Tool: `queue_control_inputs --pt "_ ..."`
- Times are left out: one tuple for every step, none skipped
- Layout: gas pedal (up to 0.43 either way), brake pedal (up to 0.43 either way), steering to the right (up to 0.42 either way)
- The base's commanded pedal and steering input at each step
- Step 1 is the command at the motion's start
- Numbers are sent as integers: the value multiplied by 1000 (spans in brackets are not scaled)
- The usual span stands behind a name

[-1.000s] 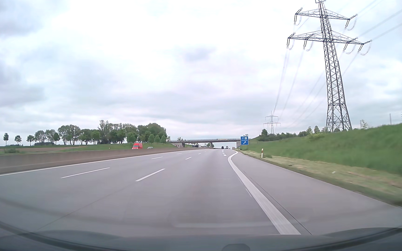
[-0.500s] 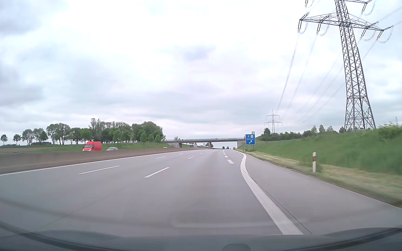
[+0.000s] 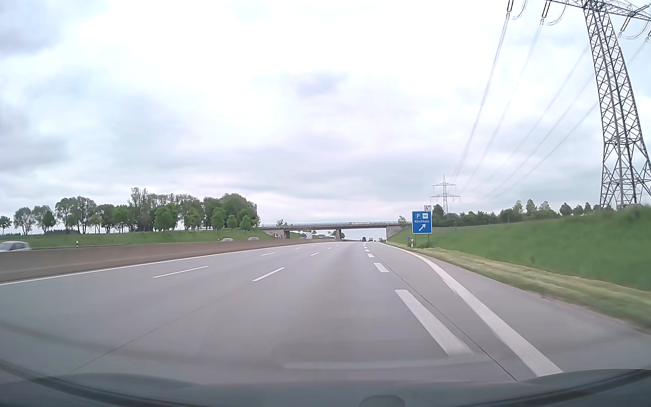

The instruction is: Follow the waypoints while adhering to traffic rules and regulations

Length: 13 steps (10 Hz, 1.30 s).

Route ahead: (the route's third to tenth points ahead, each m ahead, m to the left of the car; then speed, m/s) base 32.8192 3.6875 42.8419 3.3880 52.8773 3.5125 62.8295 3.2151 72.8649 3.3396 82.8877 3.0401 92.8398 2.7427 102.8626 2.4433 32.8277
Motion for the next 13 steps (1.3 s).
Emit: queue_control_inputs --pt "378 0 0" --pt "378 0 0" --pt "378 0 0" --pt "378 0 0" --pt "378 0 0" --pt "378 0 0" --pt "378 0 1" --pt "378 0 1" --pt "378 0 2" --pt "378 0 2" --pt "378 0 2" --pt "378 0 3" --pt "378 0 3"
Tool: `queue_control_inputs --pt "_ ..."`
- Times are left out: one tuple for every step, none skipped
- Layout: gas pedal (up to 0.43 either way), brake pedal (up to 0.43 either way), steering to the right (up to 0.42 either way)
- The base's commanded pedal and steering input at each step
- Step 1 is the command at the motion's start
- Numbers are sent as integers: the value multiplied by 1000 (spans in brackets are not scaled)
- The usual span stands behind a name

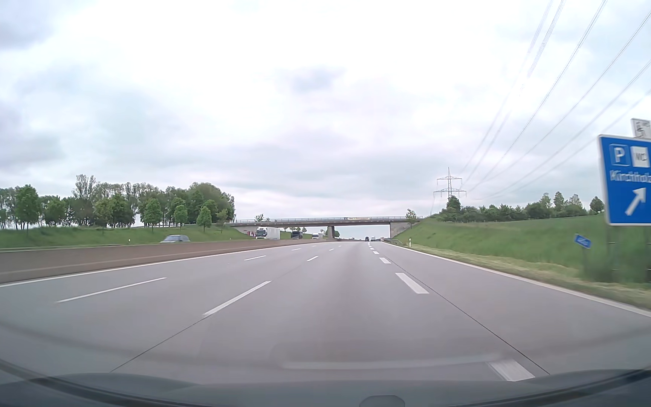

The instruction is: Follow the waypoints while adhering to traffic rules and regulations

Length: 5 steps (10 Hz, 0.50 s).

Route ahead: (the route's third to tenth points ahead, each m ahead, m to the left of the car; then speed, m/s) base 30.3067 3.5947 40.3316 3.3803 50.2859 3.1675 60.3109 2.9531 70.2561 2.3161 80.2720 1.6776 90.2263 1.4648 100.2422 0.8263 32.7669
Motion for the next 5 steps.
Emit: queue_control_inputs --pt "378 0 3" --pt "378 0 3" --pt "378 0 3" --pt "378 0 4" --pt "378 0 4"
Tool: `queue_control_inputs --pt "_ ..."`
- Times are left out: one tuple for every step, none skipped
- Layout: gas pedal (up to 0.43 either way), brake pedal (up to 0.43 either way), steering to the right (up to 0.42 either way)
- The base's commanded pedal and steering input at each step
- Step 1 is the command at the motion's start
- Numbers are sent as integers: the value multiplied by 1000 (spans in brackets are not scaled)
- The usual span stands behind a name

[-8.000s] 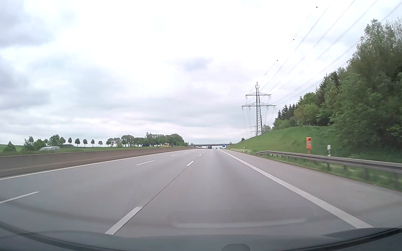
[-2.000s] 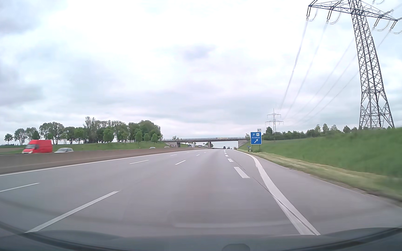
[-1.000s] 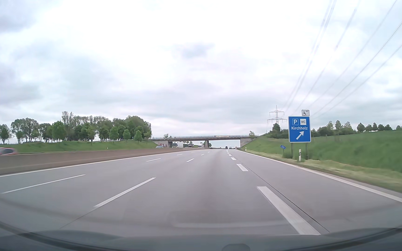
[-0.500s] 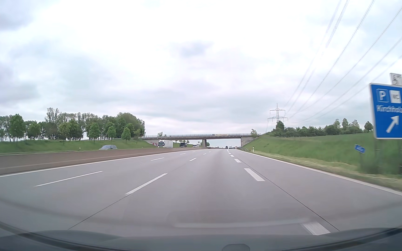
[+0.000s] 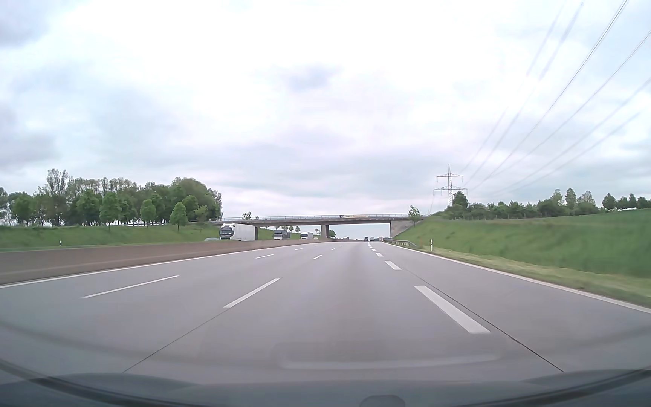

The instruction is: Follow the waypoints while adhering to traffic rules and regulations

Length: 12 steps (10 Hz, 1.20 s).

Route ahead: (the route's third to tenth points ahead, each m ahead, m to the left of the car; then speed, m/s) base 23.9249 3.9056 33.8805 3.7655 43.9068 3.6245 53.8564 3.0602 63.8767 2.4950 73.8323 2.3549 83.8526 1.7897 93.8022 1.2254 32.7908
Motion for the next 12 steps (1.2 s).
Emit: queue_control_inputs --pt "370 0 5" --pt "370 0 5" --pt "370 0 5" --pt "370 0 5" --pt "370 0 4" --pt "350 0 4" --pt "350 0 4" --pt "350 0 4" --pt "350 0 3" --pt "350 0 3" --pt "350 0 3" --pt "350 0 3"
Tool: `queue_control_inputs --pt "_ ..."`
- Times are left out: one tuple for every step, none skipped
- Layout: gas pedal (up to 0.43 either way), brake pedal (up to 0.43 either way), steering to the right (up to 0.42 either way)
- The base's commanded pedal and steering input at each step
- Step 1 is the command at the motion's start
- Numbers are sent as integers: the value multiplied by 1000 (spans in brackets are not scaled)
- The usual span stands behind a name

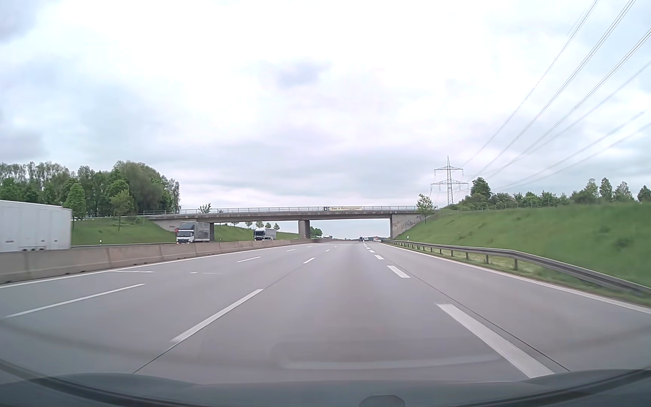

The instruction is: Follow the waypoints while adhering to traffic rules and regulations

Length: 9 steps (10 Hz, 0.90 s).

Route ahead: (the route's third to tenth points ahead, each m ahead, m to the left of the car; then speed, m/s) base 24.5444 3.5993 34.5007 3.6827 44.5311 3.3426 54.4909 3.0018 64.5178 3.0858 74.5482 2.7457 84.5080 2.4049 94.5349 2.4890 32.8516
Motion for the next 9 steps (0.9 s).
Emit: queue_control_inputs --pt "350 0 3" --pt "350 0 2" --pt "350 0 2" --pt "350 0 3" --pt "358 0 2" --pt "358 0 2" --pt "358 0 2" --pt "358 0 2" --pt "358 0 2"
